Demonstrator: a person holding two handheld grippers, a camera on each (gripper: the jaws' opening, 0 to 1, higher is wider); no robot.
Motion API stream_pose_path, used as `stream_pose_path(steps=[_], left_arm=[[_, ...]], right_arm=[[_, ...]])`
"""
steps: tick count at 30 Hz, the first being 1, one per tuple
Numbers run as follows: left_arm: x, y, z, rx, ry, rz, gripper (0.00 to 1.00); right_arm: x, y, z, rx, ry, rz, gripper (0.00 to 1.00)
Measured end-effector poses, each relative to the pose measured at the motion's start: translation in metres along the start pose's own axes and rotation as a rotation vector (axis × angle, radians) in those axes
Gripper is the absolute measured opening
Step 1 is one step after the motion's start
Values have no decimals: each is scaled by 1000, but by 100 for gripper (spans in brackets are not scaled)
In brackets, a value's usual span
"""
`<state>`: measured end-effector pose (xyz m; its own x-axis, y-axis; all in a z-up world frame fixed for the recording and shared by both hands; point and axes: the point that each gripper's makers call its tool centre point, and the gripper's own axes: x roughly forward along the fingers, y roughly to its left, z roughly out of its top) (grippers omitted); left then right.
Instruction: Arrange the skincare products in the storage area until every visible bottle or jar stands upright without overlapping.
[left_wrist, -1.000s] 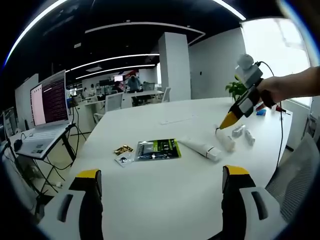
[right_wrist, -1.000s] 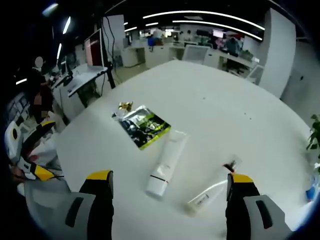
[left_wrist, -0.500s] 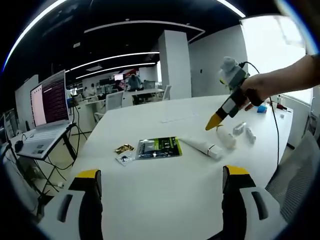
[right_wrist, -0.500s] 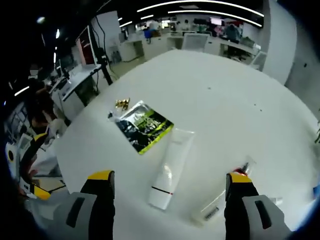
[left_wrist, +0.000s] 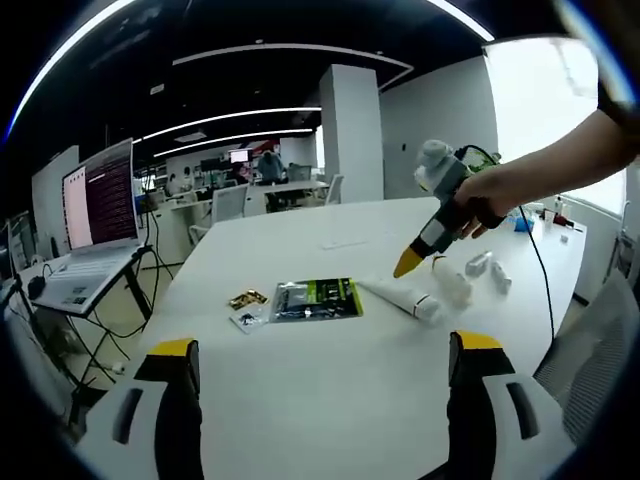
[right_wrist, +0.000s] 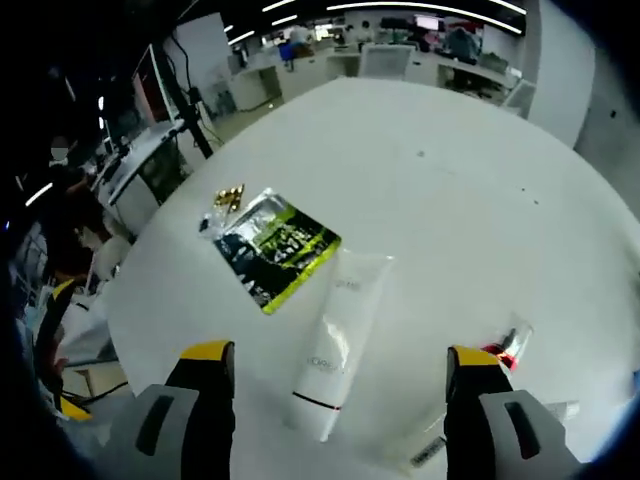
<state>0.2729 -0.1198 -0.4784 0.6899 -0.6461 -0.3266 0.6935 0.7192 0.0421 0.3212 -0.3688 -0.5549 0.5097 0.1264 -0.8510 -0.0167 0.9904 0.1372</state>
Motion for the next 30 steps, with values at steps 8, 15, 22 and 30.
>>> stream_pose_path(steps=[8, 15, 22, 30], left_arm=[[1, -1, -2, 19, 13, 4, 96], [1, 1, -4, 25, 24, 11, 94], [0, 2, -3, 22, 22, 15, 93], [1, 0, -6, 18, 31, 8, 91]], right_arm=[[27, -2, 13, 12, 27, -16, 90], [38, -5, 13, -11, 62, -46, 84], [39, 0, 5, 12, 96, -36, 82], [52, -6, 6, -33, 113, -64, 79]])
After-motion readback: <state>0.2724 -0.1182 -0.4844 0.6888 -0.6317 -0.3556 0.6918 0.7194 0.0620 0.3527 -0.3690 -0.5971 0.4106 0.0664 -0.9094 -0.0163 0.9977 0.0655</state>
